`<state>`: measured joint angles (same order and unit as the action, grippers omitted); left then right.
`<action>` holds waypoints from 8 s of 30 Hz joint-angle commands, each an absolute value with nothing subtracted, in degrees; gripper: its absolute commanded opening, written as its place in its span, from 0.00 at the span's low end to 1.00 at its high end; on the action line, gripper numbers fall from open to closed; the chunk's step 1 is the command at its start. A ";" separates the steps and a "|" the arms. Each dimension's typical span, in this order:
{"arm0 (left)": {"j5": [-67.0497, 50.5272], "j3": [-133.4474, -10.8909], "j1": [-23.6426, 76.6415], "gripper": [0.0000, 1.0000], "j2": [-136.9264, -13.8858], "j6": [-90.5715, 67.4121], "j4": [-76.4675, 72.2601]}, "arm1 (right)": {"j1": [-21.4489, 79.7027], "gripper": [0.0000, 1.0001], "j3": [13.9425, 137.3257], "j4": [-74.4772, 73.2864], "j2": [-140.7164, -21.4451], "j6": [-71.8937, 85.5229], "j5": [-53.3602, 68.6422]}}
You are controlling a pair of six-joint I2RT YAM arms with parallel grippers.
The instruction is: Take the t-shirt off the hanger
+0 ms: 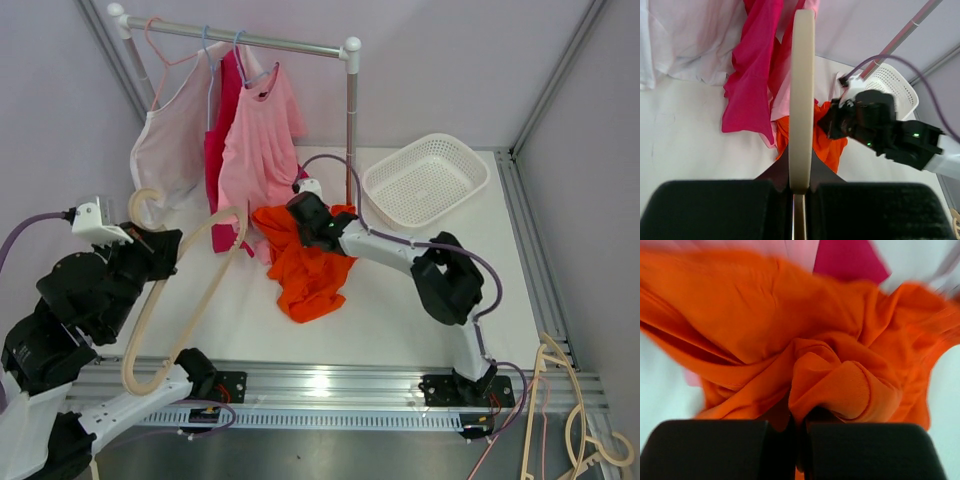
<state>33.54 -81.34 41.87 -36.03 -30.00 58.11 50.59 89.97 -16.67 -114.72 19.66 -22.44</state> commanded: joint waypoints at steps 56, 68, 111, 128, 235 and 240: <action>8.71 -117.07 25.67 0.01 -97.11 -2.81 8.09 | 15.04 0.00 100.12 3.98 -98.17 14.47 -28.48; 4.58 -116.64 24.52 0.01 -98.35 -6.15 8.27 | 9.23 0.99 104.78 -27.79 -98.36 23.65 -25.14; -8.00 -116.80 15.74 0.99 -88.86 -12.04 20.21 | 9.05 0.99 98.53 -25.57 -86.31 20.22 -15.12; -0.62 -124.01 12.13 0.86 -100.28 -12.13 27.86 | 9.05 0.99 91.58 -23.20 -79.81 20.92 -14.24; 40.96 -126.30 25.14 0.01 -90.51 -11.25 31.73 | 84.36 0.00 52.29 3.97 -86.84 30.49 -3.73; 38.76 -123.75 25.05 0.01 -90.79 -13.01 29.71 | 85.43 0.00 51.94 4.39 -85.87 30.94 -3.09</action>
<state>39.70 -122.78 26.72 -91.37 -13.02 43.94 82.78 54.89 14.20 -84.71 28.93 -7.94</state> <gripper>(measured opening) 0.037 0.031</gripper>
